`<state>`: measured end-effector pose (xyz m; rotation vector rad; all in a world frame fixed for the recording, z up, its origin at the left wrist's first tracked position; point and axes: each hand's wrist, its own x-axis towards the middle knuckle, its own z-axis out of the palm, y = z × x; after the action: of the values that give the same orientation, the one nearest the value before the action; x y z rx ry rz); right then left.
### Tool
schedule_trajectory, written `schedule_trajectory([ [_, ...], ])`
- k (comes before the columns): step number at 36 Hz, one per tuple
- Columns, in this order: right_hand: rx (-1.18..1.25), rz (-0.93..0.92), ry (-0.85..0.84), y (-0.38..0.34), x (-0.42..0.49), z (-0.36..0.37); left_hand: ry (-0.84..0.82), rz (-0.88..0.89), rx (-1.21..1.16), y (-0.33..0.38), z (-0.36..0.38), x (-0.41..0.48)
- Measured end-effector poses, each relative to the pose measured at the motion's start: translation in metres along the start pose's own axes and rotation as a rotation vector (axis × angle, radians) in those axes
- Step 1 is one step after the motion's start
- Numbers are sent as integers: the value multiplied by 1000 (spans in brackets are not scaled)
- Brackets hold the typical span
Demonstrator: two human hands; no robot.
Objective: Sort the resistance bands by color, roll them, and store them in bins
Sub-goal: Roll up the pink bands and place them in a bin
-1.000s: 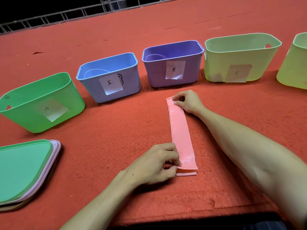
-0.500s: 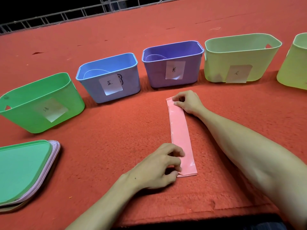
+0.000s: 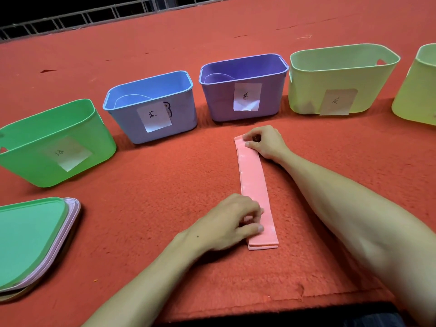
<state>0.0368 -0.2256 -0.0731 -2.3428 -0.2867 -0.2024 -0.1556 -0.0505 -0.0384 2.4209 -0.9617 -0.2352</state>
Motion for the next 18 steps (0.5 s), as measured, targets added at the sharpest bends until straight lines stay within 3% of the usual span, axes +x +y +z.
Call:
schedule_trajectory([
  [6,8,0,-1,0,1,0,-9,-74,219,-9,5,12],
  [12,22,-1,16,0,0,0,-260,-261,339,-25,-1,24],
  [18,93,33,54,1,1,-3,-294,-271,385,-24,1,24],
])
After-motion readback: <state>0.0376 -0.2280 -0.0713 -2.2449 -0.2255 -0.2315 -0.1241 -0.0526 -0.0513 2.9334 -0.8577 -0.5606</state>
